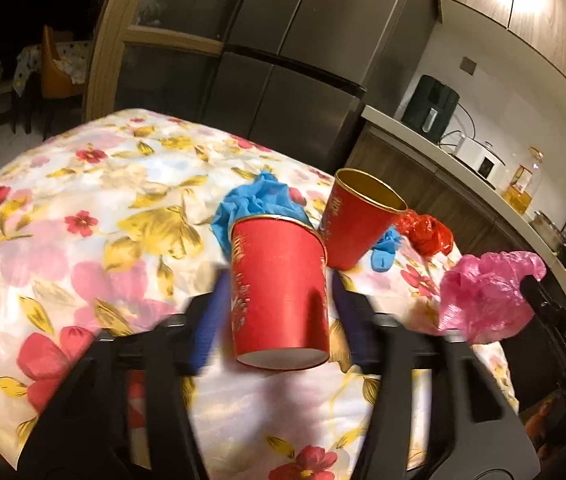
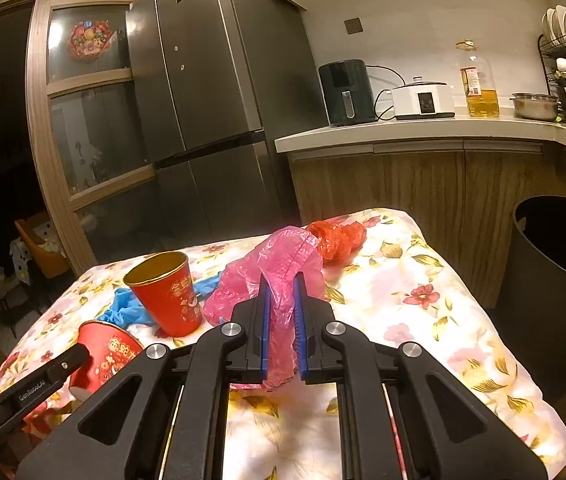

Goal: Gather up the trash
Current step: 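Grasp the lying red paper cup with the left gripper while the right gripper grasps the pink plastic bag, then carry the red cup and pink bag with both grippers over the bin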

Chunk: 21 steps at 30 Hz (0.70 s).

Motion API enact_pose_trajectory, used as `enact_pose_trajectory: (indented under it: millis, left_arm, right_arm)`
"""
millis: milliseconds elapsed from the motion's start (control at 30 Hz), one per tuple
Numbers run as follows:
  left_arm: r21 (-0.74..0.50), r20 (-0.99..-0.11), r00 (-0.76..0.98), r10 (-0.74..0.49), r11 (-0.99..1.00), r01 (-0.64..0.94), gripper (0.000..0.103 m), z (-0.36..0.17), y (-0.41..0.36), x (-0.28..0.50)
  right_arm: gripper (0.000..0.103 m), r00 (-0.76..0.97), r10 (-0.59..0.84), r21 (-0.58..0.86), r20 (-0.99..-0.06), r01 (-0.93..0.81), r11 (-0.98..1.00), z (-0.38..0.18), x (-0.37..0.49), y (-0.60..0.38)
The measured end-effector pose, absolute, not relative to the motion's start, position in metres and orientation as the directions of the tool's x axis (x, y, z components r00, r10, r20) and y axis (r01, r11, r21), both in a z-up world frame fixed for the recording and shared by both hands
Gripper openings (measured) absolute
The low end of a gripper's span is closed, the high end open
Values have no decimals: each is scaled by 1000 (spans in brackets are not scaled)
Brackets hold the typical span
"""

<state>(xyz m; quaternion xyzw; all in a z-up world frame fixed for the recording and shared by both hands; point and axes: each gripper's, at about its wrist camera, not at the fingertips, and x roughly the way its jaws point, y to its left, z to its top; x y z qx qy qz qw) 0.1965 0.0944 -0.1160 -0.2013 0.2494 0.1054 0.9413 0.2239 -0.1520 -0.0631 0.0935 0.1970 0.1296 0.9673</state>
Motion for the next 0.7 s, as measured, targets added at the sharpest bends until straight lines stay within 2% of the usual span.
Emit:
enact_pose_trajectory:
  millis: [100,267,333,367,700]
  left_arm:
    - [-307,-511,852,112,902,-303,74,-115,93,199]
    - [-294,-567,815,120,895,-336,74,-129,97,215]
    - [-316,-583,806,99,887,-338,71,-136,102,219]
    - [-322,-586,805,94,885,-338,64,-138,103,219]
    - [-356,-561,825,71,879,-318,59,-137,105,211]
  right_arm:
    - [11,890,292,237,-351,-217,947,-61,220,-155]
    - [11,893,290,243,-343,-214,946,-59,215,-160]
    - [11,895,288,241,-341,-212,947,-59,214,-161]
    - [11,895,287,243,-342,-211,947,-59,213,-162]
    - [11,891,294,241,-345,-219,945,-58,212,-159]
